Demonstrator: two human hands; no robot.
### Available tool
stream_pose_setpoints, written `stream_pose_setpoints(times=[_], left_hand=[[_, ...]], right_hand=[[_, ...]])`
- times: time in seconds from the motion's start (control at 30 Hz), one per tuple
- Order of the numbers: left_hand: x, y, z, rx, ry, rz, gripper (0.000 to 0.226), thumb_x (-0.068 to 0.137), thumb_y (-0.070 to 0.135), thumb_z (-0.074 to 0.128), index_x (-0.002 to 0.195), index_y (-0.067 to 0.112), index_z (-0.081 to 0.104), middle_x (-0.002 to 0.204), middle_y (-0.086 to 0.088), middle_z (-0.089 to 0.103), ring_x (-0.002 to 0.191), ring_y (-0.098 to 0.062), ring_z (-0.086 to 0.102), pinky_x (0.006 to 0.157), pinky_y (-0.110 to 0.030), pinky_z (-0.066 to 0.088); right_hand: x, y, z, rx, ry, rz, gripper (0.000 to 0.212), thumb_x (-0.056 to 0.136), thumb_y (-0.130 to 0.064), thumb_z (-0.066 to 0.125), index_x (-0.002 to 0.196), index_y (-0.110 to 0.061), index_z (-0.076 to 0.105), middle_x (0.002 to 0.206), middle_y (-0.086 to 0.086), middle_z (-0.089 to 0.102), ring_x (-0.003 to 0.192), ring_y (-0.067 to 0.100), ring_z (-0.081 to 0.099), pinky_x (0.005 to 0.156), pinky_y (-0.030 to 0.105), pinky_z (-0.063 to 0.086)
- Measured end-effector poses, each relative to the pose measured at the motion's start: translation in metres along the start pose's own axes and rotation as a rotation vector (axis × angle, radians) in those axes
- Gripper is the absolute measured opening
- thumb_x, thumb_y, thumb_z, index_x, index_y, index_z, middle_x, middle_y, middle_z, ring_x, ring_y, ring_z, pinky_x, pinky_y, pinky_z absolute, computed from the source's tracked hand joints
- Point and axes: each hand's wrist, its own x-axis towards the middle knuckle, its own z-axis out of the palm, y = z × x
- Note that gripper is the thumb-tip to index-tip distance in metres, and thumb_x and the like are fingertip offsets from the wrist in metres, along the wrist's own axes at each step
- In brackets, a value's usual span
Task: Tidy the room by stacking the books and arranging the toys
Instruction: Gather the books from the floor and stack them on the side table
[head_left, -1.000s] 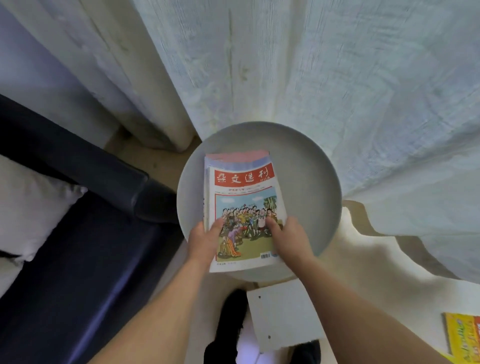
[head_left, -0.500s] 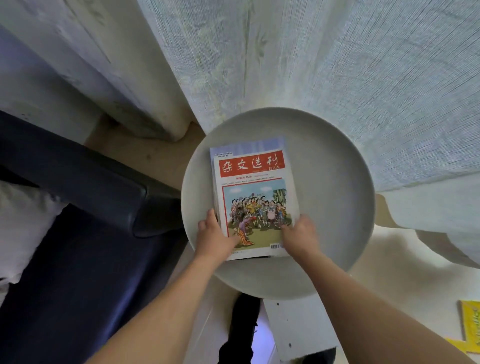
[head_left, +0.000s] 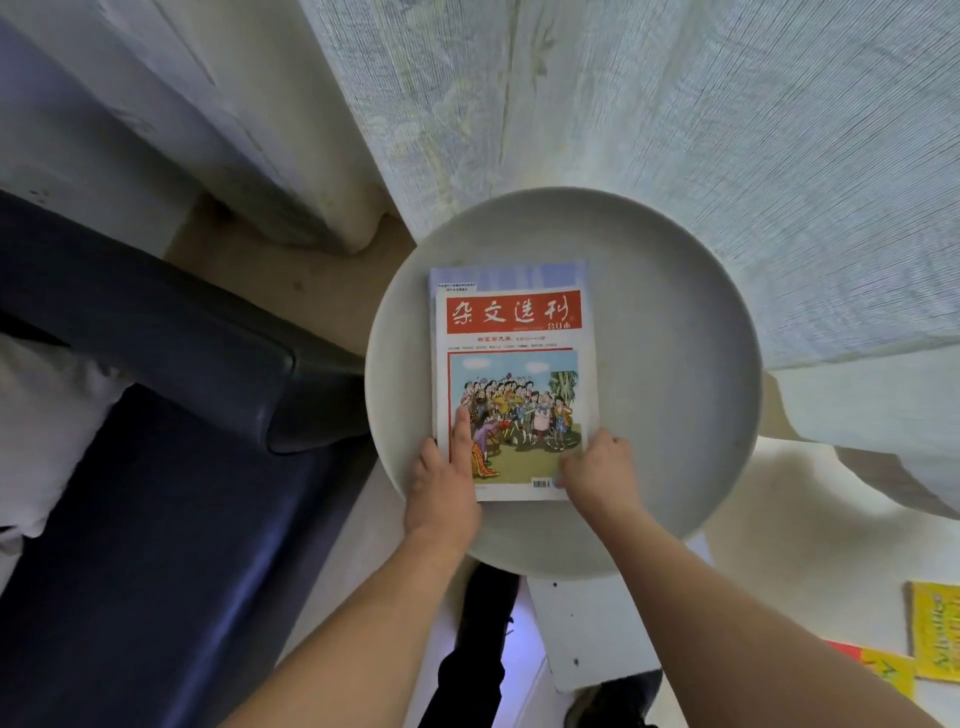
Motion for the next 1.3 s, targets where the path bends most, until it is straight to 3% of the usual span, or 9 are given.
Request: stream_pose_setpoints(times=[0.17,0.33,0.43,0.53,0.6,0.67,0.87,1.03,1.3], left_hand=[[-0.002,0.001,0.002,0.071,0.031,0.023,0.107,0.094,0.024,0.061,0.153,0.027,-0.028,0.119,-0.009,0.034,0.087,-0.015,0.039,0.081,-0.029,0.048],[-0.002,0.002,0.003,0.112,0.035,0.010,0.106,0.094,0.025,0.060,0.154,0.025,-0.027,0.120,-0.010,0.036,0.085,-0.016,0.042,0.076,-0.030,0.049],[0.000,0.004,0.003,0.073,0.024,-0.003,0.105,0.095,0.020,0.058,0.152,0.026,-0.030,0.123,-0.012,0.037,0.086,-0.020,0.046,0.079,-0.034,0.051],[-0.004,0.005,-0.003,0.053,0.008,0.002,0.113,0.091,0.019,0.064,0.152,0.030,-0.030,0.149,-0.019,0.018,0.114,-0.029,0.048,0.100,-0.040,0.046],[-0.010,0.009,-0.010,0.115,0.038,0.056,0.119,0.086,0.024,0.070,0.150,0.034,-0.030,0.160,-0.017,-0.006,0.137,-0.037,0.033,0.115,-0.046,0.032],[-0.020,0.019,-0.019,0.152,0.025,0.153,0.118,0.085,0.037,0.071,0.150,0.035,-0.027,0.162,-0.015,-0.013,0.148,-0.039,0.014,0.121,-0.051,0.020],[-0.044,0.084,-0.040,0.258,0.084,0.444,0.086,0.098,0.054,0.047,0.157,0.028,-0.009,0.163,-0.013,0.004,0.152,-0.034,0.008,0.124,-0.051,0.011],[-0.067,0.133,-0.036,0.398,0.000,0.477,0.072,0.101,0.052,0.036,0.159,0.020,0.006,0.165,-0.011,0.009,0.153,-0.032,0.005,0.124,-0.050,0.006],[-0.133,0.221,0.021,0.526,-0.018,0.588,0.066,0.102,0.049,0.034,0.157,0.018,0.015,0.162,-0.012,0.017,0.148,-0.034,0.018,0.121,-0.049,0.015]], right_hand=[[0.007,0.005,-0.007,0.062,-0.041,0.056,0.029,0.085,-0.009,0.058,0.111,0.001,0.056,0.120,0.012,0.041,0.085,0.026,0.047,0.076,0.028,0.038],[0.002,0.009,0.000,0.035,-0.026,0.023,0.047,0.093,-0.023,0.055,0.134,-0.002,0.043,0.133,0.015,0.036,0.118,0.034,0.045,0.105,0.039,0.039],[-0.004,0.011,-0.001,0.075,-0.061,0.019,0.058,0.091,-0.025,0.057,0.140,-0.005,0.035,0.138,0.014,0.032,0.127,0.034,0.039,0.111,0.041,0.034],[-0.016,0.018,-0.012,0.165,-0.091,0.006,0.059,0.090,-0.022,0.057,0.142,-0.005,0.034,0.143,0.014,0.029,0.129,0.033,0.038,0.108,0.039,0.033],[-0.025,0.026,-0.024,0.183,-0.059,-0.005,0.064,0.093,-0.022,0.054,0.148,-0.005,0.027,0.151,0.012,0.025,0.135,0.031,0.033,0.110,0.039,0.030],[-0.035,0.039,-0.038,0.133,-0.025,-0.028,0.063,0.097,-0.021,0.048,0.152,-0.005,0.020,0.154,0.011,0.023,0.139,0.029,0.030,0.112,0.037,0.027],[-0.064,0.080,-0.082,0.027,0.079,-0.071,0.055,0.096,-0.022,0.047,0.146,-0.003,0.031,0.147,0.014,0.037,0.133,0.031,0.037,0.108,0.037,0.031],[-0.079,0.122,-0.109,0.013,0.144,-0.079,0.049,0.093,-0.022,0.048,0.138,-0.005,0.039,0.139,0.013,0.042,0.128,0.031,0.040,0.106,0.039,0.033],[-0.114,0.253,-0.149,0.074,0.231,0.010,0.052,0.092,-0.023,0.049,0.139,-0.005,0.038,0.140,0.012,0.043,0.127,0.029,0.041,0.106,0.038,0.034]])
